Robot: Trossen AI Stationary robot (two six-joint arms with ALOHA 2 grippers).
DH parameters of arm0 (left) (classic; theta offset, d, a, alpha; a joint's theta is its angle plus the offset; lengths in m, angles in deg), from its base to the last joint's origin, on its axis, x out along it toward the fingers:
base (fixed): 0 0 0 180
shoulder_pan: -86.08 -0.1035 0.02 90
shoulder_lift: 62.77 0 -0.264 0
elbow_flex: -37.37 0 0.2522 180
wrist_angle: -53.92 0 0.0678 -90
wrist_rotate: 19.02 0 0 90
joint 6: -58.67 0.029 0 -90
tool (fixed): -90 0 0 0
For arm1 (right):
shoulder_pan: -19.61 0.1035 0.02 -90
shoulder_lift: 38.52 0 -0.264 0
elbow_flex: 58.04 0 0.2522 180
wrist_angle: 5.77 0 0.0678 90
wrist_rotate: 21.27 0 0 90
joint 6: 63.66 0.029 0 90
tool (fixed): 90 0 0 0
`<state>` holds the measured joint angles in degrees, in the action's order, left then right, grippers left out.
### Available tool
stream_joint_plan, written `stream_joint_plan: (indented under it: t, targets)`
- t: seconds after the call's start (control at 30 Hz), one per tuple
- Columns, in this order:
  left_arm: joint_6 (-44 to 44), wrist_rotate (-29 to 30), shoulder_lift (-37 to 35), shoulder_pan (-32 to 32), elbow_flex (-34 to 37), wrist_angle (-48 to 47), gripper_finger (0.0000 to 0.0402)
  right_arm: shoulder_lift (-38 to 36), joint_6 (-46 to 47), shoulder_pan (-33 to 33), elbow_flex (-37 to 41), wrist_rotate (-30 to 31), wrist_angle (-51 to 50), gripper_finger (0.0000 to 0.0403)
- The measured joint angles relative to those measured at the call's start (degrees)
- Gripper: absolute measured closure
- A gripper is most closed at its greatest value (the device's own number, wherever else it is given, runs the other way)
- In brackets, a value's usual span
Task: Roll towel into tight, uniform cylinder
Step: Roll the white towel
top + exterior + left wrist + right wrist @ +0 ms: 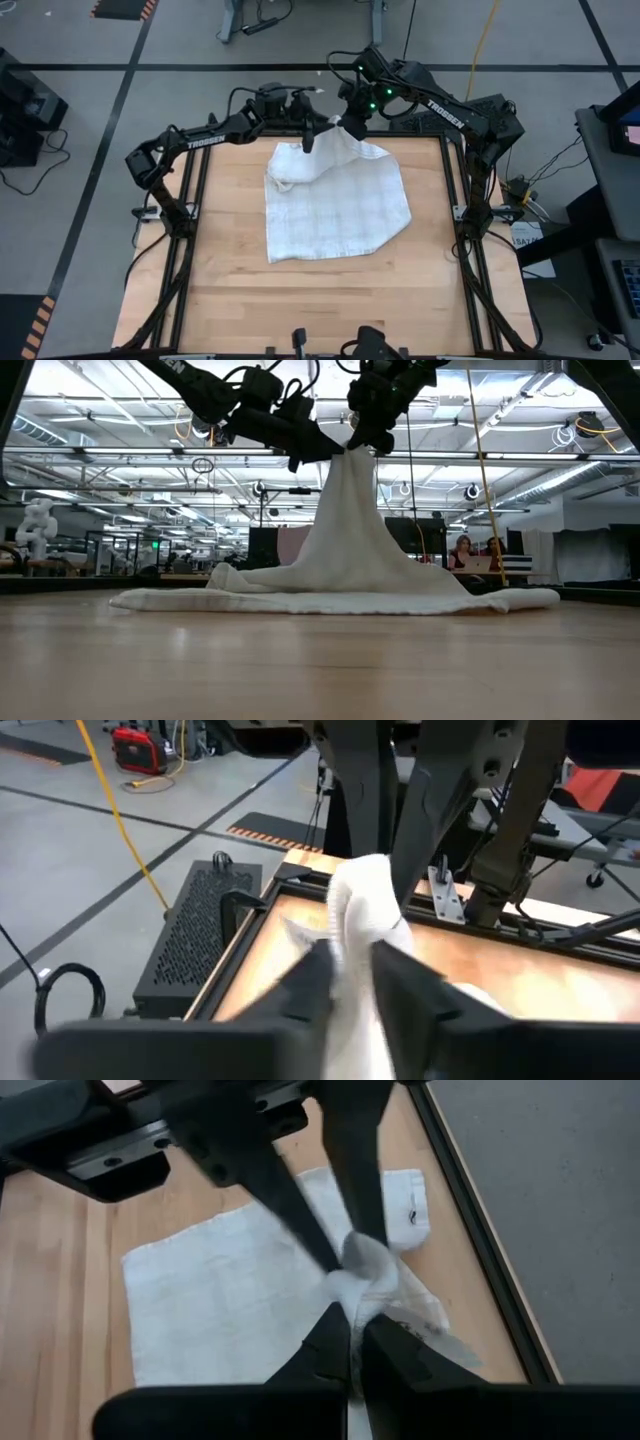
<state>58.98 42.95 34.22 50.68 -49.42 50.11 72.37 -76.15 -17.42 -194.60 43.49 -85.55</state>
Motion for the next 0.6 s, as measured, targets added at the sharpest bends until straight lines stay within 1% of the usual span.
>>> stream_joint_plan:
  t: [0.03,0.07,0.13,0.2,0.27,0.43,0.5,0.6]
  targets:
    - [-0.4,0.0,0.0,0.0,0.0,0.0,0.0373,0.0,0.0,0.0,0.0,0.0,0.0,0.0399]
    - [-1.3,0.1,0.0,0.0,0.0,0.0,0.0386,0.0,0.0,0.0,0.0,0.1,0.0,0.0399]
    - [-2.5,0.8,0.0,0.0,0.0,0.0,0.0390,0.0,0.0,0.0,0.0,0.2,-0.1,0.0395]
    - [-2.8,1.0,0.0,0.0,0.0,0.0,0.0390,-0.4,1.6,0.0,0.0,1.0,-1.3,0.0382]
    - [-2.8,1.1,0.0,0.0,0.0,0.0,0.0394,-1.2,4.8,-0.1,0.0,4.0,-3.0,0.0359]
    - [-2.9,1.2,0.0,0.0,0.0,0.0,0.0396,-3.7,10.9,-1.0,0.0,10.5,-7.3,0.0282]
    - [-2.9,1.2,0.0,0.0,0.0,0.0,0.0396,-4.7,12.9,-1.0,0.0,12.7,-11.8,0.0255]
    - [-3.0,1.2,0.0,-0.1,0.0,0.4,0.0396,-6.0,15.0,-0.8,0.0,13.0,-22.2,0.0225]
